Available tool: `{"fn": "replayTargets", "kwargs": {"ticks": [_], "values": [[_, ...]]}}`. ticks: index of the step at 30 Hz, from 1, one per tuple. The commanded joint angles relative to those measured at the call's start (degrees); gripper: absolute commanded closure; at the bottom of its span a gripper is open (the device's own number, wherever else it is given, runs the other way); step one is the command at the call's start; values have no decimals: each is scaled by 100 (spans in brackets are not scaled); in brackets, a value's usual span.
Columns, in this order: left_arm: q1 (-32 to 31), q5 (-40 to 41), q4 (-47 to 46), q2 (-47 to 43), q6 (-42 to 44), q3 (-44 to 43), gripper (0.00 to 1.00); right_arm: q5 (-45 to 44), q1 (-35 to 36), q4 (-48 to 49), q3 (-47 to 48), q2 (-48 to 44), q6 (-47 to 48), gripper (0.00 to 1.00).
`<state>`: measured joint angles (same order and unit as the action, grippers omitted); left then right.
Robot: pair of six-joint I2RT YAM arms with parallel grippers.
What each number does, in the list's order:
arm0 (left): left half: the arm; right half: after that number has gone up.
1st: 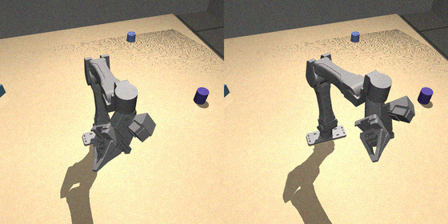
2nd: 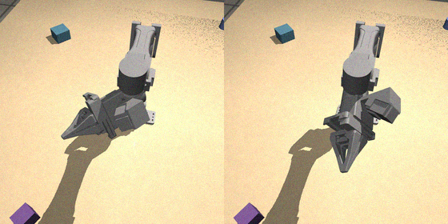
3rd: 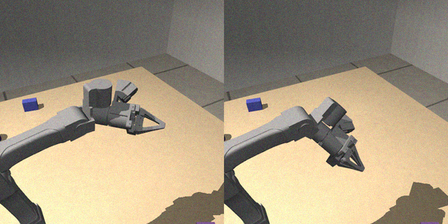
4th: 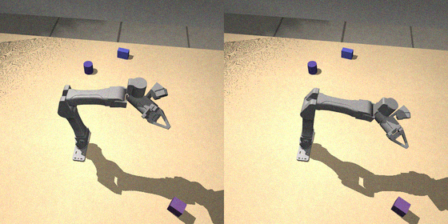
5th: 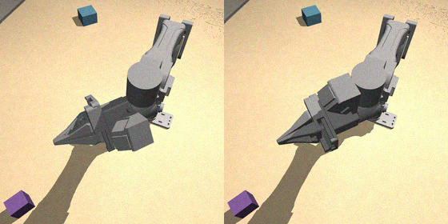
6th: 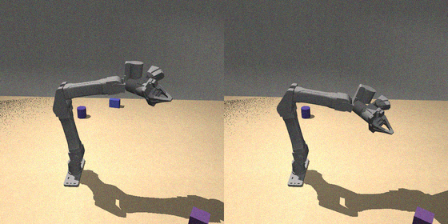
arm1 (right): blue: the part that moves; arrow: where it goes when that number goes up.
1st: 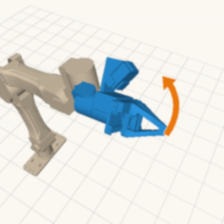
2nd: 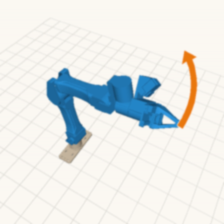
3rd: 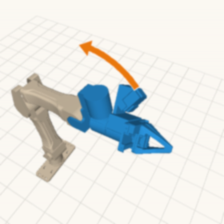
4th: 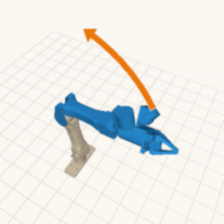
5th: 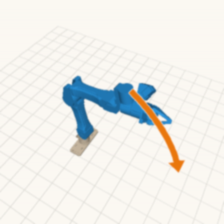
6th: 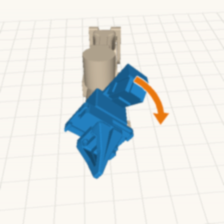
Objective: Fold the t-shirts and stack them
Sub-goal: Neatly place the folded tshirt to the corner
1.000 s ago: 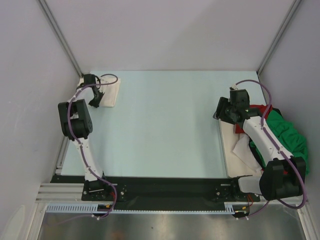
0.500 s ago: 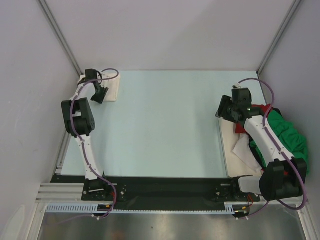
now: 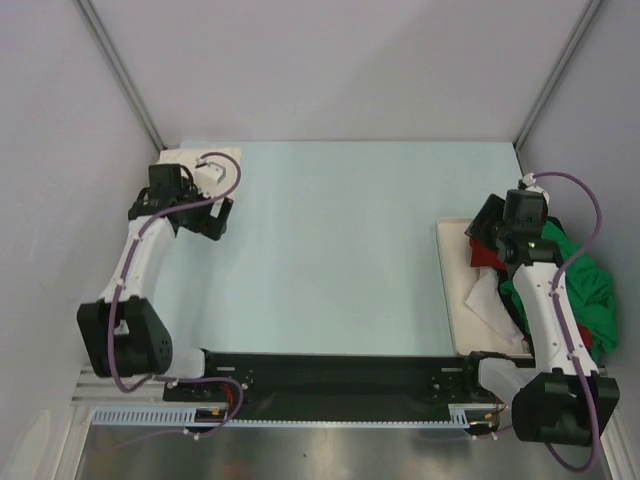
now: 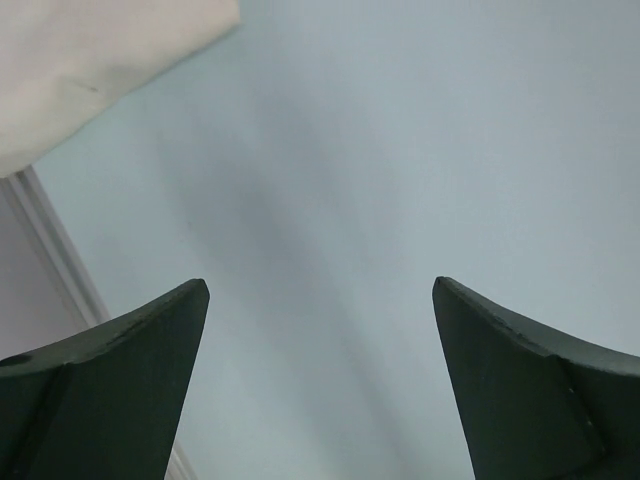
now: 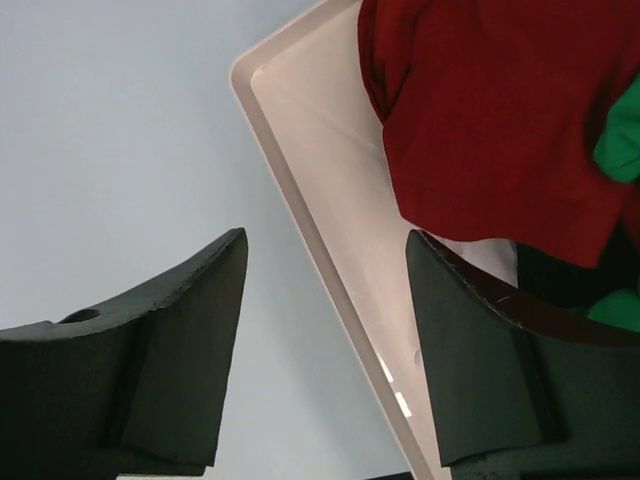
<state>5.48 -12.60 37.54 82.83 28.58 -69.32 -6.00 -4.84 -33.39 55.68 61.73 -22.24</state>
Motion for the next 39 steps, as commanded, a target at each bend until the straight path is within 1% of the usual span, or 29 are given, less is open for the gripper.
{"fn": "replayTargets", "kwargs": {"ticks": [1, 3, 7, 8, 9, 12, 14, 15, 17, 19, 23, 32, 37, 39], "values": [[-38, -849, -53, -939, -177, 874, 0, 81, 1, 315, -364, -468, -70, 31], [-47, -832, -159, -1329, -99, 1400, 0, 143, 1, 376, -593, -775, -9, 31], [-64, -858, -159, -2339, -28, 1991, 0, 291, 1, 333, -778, -1145, 62, 31], [-64, -893, -177, -2750, -19, 2106, 0, 345, 1, 298, -795, -1190, 44, 31], [-64, -902, -203, -2928, -19, 2359, 0, 397, 1, 263, -839, -1260, 53, 31], [-64, -920, -221, -3403, -71, 2790, 0, 547, 1, 201, -953, -1532, 27, 31], [-64, -850, -264, -3553, -142, 3011, 0, 784, 1, 210, -1120, -1768, 18, 31], [-82, -823, -247, -3685, -3, 3151, 0, 845, 1, 227, -1173, -1831, 18, 31], [-82, -455, -370, -3852, -62, 3249, 0, 872, 1, 218, -1331, -2041, 44, 31], [-82, -349, -580, -4072, -194, 3389, 0, 899, 1, 201, -1402, -2148, 27, 30], [-82, -111, -924, -4117, -423, 3592, 0, 969, 1, 166, -1420, -2236, 62, 30], [-82, -190, -950, -4222, -353, 3715, 0, 1013, 1, 210, -1463, -2210, 71, 30], [-90, -102, -915, -4257, -309, 3741, 0, 1022, 1, 192, -1463, -2218, 71, 30], [-82, 20, -950, -4240, -431, 3698, 0, 1022, 1, 201, -1463, -2227, 62, 30]]}}
